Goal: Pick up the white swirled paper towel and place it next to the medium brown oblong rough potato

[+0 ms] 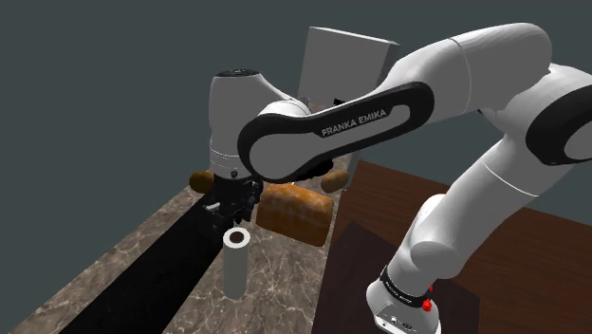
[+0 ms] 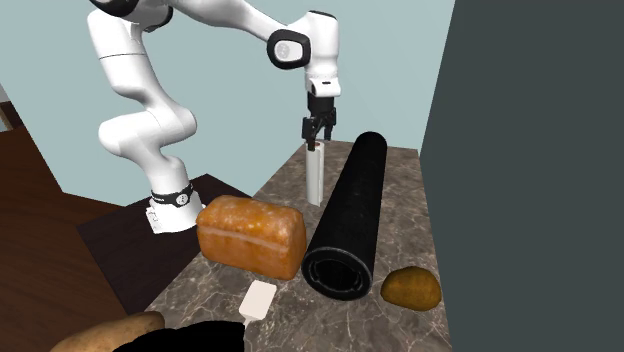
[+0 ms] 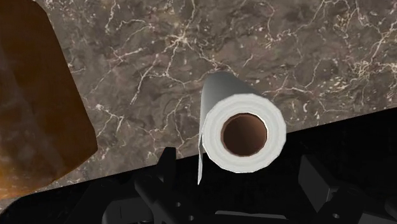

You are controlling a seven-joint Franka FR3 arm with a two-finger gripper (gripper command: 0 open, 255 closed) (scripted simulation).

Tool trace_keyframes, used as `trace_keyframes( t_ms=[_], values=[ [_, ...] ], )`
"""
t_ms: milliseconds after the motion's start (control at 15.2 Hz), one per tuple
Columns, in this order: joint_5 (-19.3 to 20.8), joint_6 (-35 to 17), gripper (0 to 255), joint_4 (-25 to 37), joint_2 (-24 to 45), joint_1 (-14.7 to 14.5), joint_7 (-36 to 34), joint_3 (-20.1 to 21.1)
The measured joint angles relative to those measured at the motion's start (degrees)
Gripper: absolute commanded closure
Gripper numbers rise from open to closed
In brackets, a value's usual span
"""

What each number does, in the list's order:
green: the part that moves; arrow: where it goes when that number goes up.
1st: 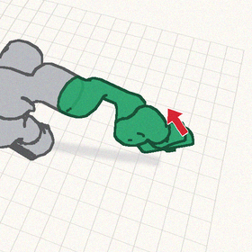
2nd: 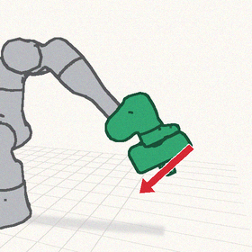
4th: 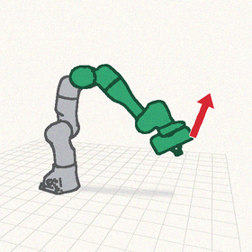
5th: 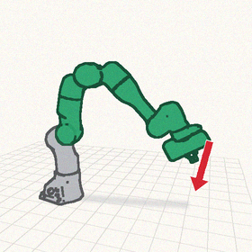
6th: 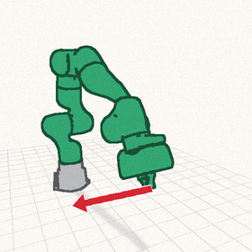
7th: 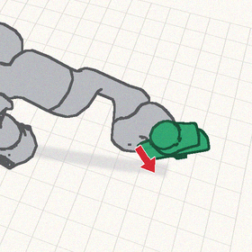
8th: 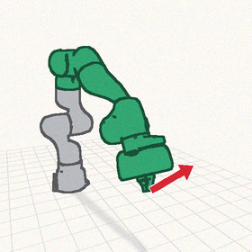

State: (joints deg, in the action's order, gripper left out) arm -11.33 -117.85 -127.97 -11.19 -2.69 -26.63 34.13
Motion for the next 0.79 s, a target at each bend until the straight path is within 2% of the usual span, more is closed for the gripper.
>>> trace_keyframes(
  t_ms=[396,792],
  values=[
    [0.55,-4.49,0,-2.70,1.94,-0.13,-0.79,0.89],
    [0.80,-5.22,0,-2.92,2.47,-0.12,-1.01,1.06]
  ],
)
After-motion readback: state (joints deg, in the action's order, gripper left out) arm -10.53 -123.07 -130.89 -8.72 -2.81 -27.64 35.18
